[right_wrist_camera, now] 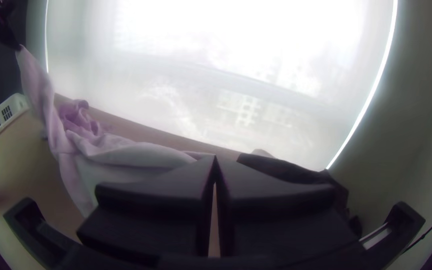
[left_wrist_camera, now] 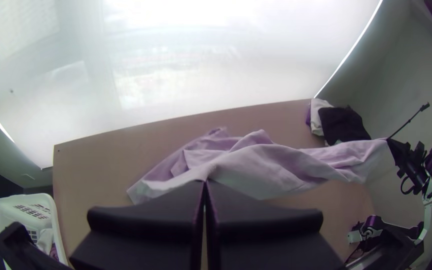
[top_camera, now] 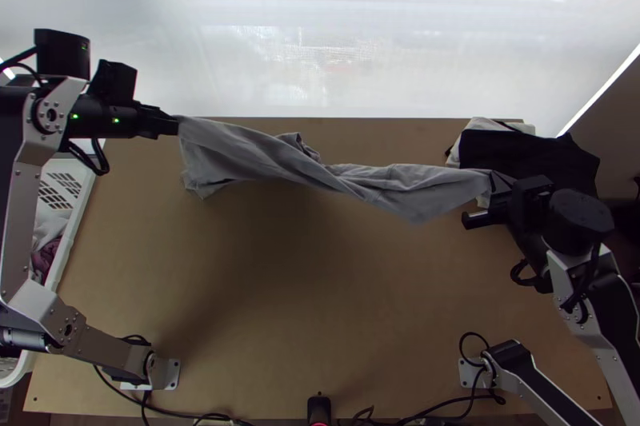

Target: Fold the t-shirt

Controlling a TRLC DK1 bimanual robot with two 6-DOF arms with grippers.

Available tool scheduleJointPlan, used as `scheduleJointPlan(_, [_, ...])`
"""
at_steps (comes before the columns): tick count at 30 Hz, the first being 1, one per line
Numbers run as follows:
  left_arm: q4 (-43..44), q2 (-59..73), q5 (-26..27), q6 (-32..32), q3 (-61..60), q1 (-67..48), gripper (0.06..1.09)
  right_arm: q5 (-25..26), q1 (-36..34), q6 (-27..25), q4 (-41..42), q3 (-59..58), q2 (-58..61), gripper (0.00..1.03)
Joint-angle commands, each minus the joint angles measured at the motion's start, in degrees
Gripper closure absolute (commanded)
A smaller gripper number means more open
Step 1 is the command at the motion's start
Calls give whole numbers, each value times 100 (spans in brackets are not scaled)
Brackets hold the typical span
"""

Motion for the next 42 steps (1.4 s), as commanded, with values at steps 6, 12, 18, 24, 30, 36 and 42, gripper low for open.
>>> scheduleJointPlan(6, [790, -786, 318, -143, 679, 696, 105, 10, -437, 59, -82, 1352, -285, 100])
scheduleJointPlan(12, [1098, -1234, 327, -117, 679, 538, 105, 28, -508, 41, -20, 1905, -434, 100])
scheduleJointPlan(18, [1291, -1796, 406, -187, 679, 231, 105, 45, -508, 6, -196, 2468, -539, 100])
scheduleJointPlan(24, [1449, -2368, 309, -354, 696, 213, 105, 45, -622, -20, -556, 3145, -680, 100])
scheduleJointPlan(30, [1300, -3044, 177, -495, 503, 301, 105, 37, -692, -275, -794, 3567, -882, 100])
scheduleJointPlan(36, [1273, -3431, 160, -266, 520, 459, 105, 19, -718, -495, -1040, 3716, -1172, 100])
scheduleJointPlan(42, [1229, -3888, 168, -135, 529, 468, 105, -253, -982, -636, -1198, 4041, -1286, 100])
